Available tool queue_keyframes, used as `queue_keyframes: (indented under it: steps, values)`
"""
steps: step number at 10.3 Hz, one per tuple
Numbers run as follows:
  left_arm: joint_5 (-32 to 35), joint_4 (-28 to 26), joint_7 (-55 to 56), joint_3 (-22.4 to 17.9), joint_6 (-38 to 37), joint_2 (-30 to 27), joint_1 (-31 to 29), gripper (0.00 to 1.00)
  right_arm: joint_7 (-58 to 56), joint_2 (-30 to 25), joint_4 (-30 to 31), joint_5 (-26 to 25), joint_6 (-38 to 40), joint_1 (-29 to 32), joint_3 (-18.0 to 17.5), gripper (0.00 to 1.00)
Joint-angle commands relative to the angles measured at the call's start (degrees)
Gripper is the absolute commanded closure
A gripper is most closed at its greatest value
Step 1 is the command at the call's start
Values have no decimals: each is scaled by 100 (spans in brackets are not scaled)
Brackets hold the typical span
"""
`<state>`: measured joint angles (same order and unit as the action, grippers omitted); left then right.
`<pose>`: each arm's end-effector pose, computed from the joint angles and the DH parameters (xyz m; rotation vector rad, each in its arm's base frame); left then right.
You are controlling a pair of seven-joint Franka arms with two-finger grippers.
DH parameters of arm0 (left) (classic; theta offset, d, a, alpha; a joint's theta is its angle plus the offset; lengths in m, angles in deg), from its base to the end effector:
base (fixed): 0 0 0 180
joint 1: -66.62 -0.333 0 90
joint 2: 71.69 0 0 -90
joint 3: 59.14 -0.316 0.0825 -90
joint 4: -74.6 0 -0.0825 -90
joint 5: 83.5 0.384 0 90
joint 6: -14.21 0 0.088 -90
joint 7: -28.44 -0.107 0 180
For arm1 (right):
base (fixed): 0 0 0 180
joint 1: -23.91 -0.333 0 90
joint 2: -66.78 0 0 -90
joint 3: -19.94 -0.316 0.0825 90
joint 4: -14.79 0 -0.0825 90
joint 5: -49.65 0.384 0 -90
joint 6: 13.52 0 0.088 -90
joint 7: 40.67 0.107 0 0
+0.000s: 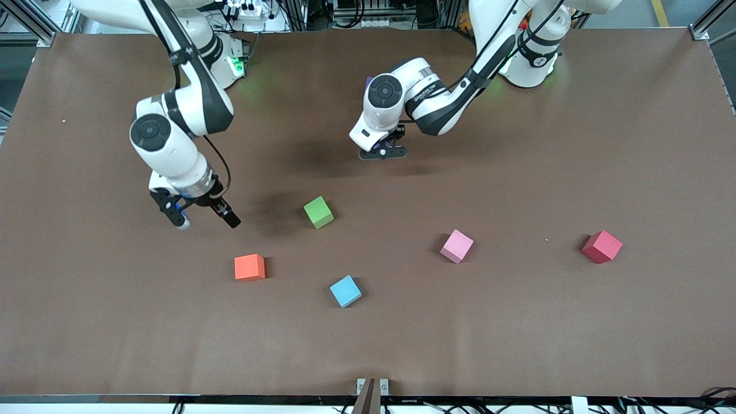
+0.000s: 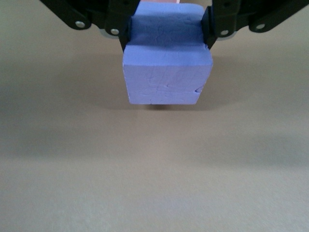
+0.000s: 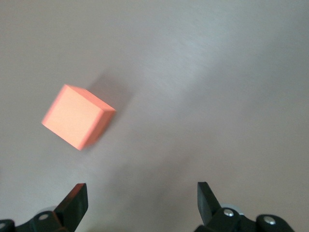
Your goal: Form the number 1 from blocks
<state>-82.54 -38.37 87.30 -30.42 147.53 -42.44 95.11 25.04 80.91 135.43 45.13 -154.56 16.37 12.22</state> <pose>0.3349 -0.5029 0.2314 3.0759 0.0922 -0.3752 0.5668 0.1530 0.3120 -2.8203 1.2389 -0.1523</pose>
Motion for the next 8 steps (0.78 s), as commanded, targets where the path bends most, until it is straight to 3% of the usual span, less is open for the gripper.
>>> queue_keyframes:
  steps: [1,2,5,8]
  values:
    - [-157,152,109,-25,45,124,209,100,29,1036,-1276,422,85,78,121,0]
    - [-184,152,118,-25,53,194,279,100,29,1352,-1715,695,85,17,252,0]
    - [-184,143,144,-34,97,361,420,100,55,2136,-2640,741,85,-89,411,0]
    - [-193,125,310,-34,132,441,473,100,169,2322,-2634,1093,85,-395,762,0]
